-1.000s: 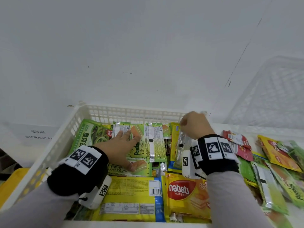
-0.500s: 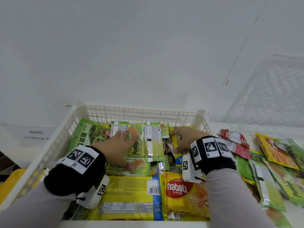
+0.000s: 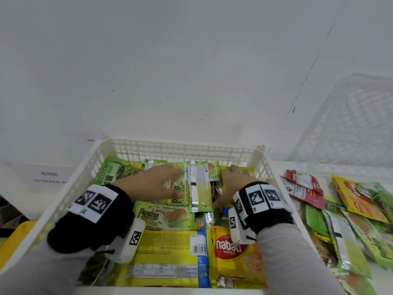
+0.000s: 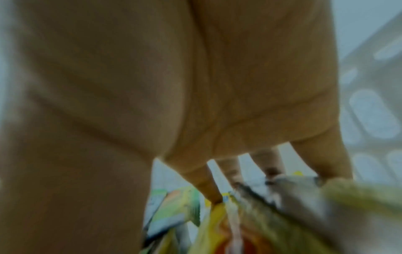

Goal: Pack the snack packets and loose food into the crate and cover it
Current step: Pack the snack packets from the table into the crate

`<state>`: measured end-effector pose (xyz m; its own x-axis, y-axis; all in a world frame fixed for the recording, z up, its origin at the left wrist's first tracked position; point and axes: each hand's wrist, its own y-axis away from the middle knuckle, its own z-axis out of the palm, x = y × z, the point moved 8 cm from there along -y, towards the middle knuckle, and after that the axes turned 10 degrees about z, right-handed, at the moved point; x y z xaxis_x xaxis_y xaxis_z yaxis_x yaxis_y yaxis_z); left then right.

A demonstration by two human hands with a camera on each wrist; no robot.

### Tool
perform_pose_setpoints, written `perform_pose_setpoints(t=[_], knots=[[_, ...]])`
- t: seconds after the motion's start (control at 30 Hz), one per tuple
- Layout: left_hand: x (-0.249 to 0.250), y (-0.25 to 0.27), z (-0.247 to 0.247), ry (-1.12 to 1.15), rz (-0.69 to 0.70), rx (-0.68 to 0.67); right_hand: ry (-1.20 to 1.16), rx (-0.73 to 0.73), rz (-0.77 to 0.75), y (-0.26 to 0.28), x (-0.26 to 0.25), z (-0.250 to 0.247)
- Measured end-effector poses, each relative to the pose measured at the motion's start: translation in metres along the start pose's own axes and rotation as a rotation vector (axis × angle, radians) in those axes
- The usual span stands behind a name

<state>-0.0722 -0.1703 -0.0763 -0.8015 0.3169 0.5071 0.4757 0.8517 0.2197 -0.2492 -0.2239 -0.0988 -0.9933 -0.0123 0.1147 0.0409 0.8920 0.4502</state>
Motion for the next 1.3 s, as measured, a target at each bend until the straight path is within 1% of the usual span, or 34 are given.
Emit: perform_pose_setpoints(t=[0.1, 0.17, 0.23, 0.27, 0.3, 0.33, 0.4, 0.43, 0.47, 0.53, 0.6, 0.73, 0.8, 0.83, 0.9, 0.93, 1.03, 1.07, 1.13, 1.2, 1.3], knots=[[0.029, -0.002, -0.028, 0.275, 0.085, 0.161, 0.017, 0.031, 0.025, 0.002, -0.002, 0.0], [0.045, -0.012, -0.037, 0.408, 0.117, 0.217, -0.033, 0.033, 0.026, 0.004, 0.001, -0.005], [0.06, -0.027, -0.033, 0.508, 0.065, 0.208, -0.139, 0.015, 0.005, 0.006, 0.008, -0.014], [0.066, -0.036, -0.023, 0.519, 0.028, 0.172, -0.192, 0.013, -0.017, 0.007, 0.011, -0.019], [0.071, -0.045, -0.01, 0.532, -0.018, 0.113, -0.227, 0.022, -0.047, 0.009, 0.015, -0.026], [0.075, -0.054, 0.007, 0.538, -0.08, 0.025, -0.243, 0.033, -0.075, 0.011, 0.018, -0.031], [0.077, -0.066, 0.034, 0.479, -0.16, -0.091, -0.252, 0.045, -0.107, 0.015, 0.024, -0.038], [0.074, -0.071, 0.044, 0.53, -0.207, -0.12, -0.269, 0.039, -0.106, 0.016, 0.027, -0.04], [0.074, -0.08, 0.048, 0.517, -0.173, -0.113, -0.288, 0.027, -0.103, 0.017, 0.029, -0.04], [0.075, -0.088, 0.049, 0.487, -0.168, -0.08, -0.31, -0.001, -0.112, 0.018, 0.031, -0.04], [0.078, -0.094, 0.052, 0.442, -0.166, -0.086, -0.331, -0.023, -0.123, 0.018, 0.032, -0.039], [0.099, -0.095, 0.063, 0.159, -0.059, -0.145, -0.374, -0.038, -0.123, 0.018, 0.036, -0.038], [0.106, -0.096, 0.067, -0.029, -0.027, -0.143, -0.395, -0.049, -0.126, 0.019, 0.038, -0.038], [0.106, -0.096, 0.065, -0.109, -0.025, -0.118, -0.407, -0.055, -0.128, 0.019, 0.039, -0.038], [0.099, -0.097, 0.06, -0.126, -0.069, -0.04, -0.425, -0.062, -0.134, 0.021, 0.041, -0.039], [0.096, -0.095, 0.057, -0.084, -0.087, -0.035, -0.426, -0.064, -0.137, 0.021, 0.041, -0.039], [0.09, -0.096, 0.049, -0.01, -0.073, -0.046, -0.445, -0.07, -0.134, 0.021, 0.045, -0.04], [0.086, -0.094, 0.043, 0.041, -0.1, -0.043, -0.456, -0.071, -0.13, 0.021, 0.047, -0.041], [0.079, -0.089, 0.027, 0.196, -0.127, 0.006, -0.462, -0.07, -0.123, 0.021, 0.049, -0.041], [0.072, -0.082, 0.006, 0.357, -0.136, 0.085, -0.458, -0.068, -0.119, 0.022, 0.05, -0.041], [0.051, -0.064, -0.033, 0.494, -0.111, 0.293, -0.428, -0.092, -0.113, 0.02, 0.047, -0.037]])
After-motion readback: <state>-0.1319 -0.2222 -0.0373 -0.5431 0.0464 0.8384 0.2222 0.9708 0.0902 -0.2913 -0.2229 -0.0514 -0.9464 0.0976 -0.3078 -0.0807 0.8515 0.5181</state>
